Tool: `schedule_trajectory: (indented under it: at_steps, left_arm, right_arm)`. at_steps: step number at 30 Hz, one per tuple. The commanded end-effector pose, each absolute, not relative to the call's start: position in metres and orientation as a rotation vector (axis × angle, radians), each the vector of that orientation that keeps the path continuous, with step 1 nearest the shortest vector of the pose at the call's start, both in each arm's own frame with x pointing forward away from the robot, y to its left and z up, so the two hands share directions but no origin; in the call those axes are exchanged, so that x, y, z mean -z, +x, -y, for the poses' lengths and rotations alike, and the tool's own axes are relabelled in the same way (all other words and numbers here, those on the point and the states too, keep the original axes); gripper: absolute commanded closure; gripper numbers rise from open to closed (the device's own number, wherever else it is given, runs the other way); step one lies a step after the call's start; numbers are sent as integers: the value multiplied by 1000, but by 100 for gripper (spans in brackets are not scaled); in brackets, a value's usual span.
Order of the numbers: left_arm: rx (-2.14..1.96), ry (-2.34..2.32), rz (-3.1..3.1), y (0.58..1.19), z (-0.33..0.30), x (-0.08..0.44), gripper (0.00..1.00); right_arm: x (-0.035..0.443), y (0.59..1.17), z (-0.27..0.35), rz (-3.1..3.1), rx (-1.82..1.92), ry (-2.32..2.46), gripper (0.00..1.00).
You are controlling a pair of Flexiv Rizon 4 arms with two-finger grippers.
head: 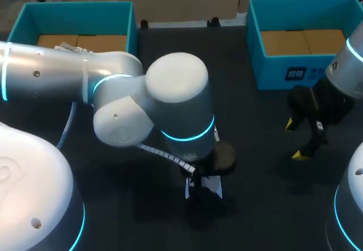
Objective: Take the shoe out of the shoebox, open the shoe tongue, remove and reinsert the insole, then place the shoe into the shoebox
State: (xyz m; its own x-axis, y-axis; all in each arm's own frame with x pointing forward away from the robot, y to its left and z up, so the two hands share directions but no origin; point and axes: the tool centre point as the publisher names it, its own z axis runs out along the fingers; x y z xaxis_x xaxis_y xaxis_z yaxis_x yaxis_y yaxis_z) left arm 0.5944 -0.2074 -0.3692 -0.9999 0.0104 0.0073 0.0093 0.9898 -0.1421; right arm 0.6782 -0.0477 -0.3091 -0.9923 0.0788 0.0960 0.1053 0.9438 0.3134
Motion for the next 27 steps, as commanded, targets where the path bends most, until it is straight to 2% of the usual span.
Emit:
schedule_trajectory:
  at_steps: [1,5,6,8,10,14,18,19,20,21,27]
  left_arm:
    - [-199,1,3135,593,221,380,0]
    - [-191,12,3130,593,222,383,8]
    - [-177,22,3138,593,222,384,16]
    - [-173,15,3127,594,222,385,26]
    - [-161,26,3133,594,222,386,50]
    - [-136,44,3131,595,220,388,61]
    - [-101,57,3129,597,220,392,62]
    - [-97,58,3127,598,220,393,68]
    - [-94,59,3127,599,220,393,89]
    - [-90,60,3125,599,220,394,100]
    - [-90,58,3122,605,215,388,100]
  right_arm:
    - [310,677,48,3018,492,-143,0]
    - [310,677,48,3018,492,-143,0]
    - [310,677,48,3018,492,-143,0]
    - [310,677,48,3018,492,-143,0]
    - [310,677,48,3018,492,-143,0]
    - [310,677,48,3018,492,-143,0]
    - [310,677,48,3018,492,-143,0]
    - [310,677,48,3018,492,-143,0]
    - [310,677,48,3018,492,-143,0]
    - [310,677,48,3018,492,-143,0]
    - [310,677,48,3018,492,-143,0]
